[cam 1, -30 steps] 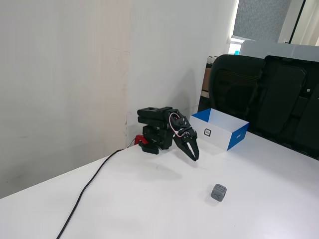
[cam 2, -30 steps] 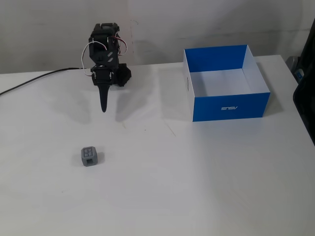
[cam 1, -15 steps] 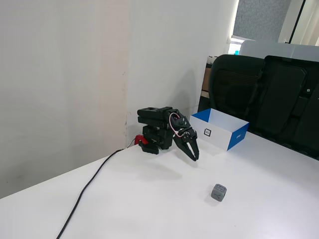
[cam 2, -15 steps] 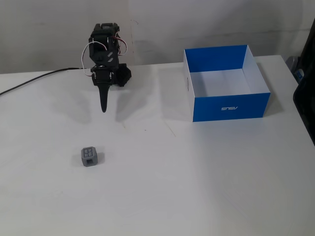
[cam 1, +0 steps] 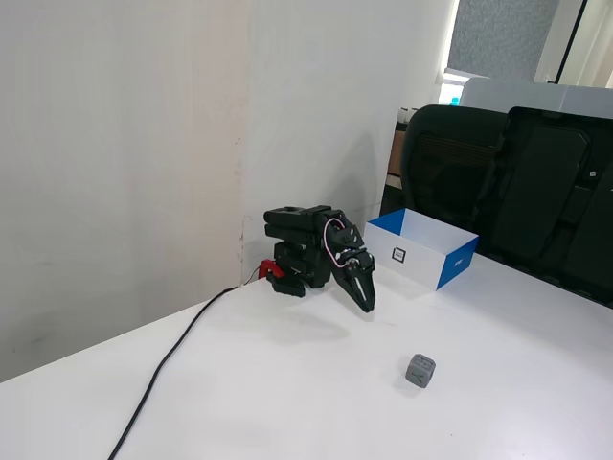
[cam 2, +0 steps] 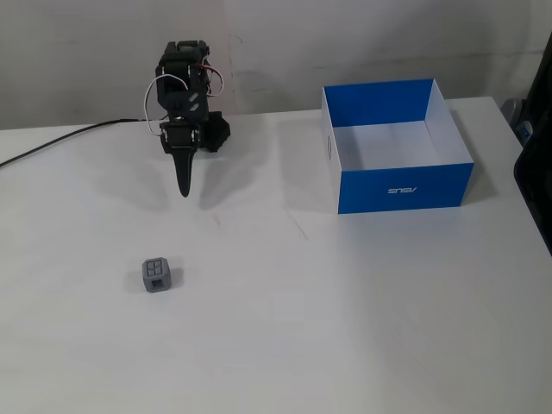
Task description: Grasp the gray block and put it in the box.
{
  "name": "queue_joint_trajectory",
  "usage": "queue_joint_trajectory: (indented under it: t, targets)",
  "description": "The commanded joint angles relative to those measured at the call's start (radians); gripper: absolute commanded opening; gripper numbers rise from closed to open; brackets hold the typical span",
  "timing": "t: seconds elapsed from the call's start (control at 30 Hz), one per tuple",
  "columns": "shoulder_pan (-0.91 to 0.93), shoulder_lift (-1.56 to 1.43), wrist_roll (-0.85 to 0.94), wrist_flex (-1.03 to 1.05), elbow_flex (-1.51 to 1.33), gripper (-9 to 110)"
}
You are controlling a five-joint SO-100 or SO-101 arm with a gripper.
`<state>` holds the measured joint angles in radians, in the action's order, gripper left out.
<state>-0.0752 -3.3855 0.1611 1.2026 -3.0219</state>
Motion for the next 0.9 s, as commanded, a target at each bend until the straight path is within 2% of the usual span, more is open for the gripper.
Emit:
queue_joint_trajectory:
  t: [0.0,0.5,0.87]
  targets:
    - [0.009,-0.009,-0.008,0.025,0.061,0]
    - [0.031,0.054,-0.023,0.132,0.278,0]
    - [-0.015,0.489,-0.066,0.092,0.591,0]
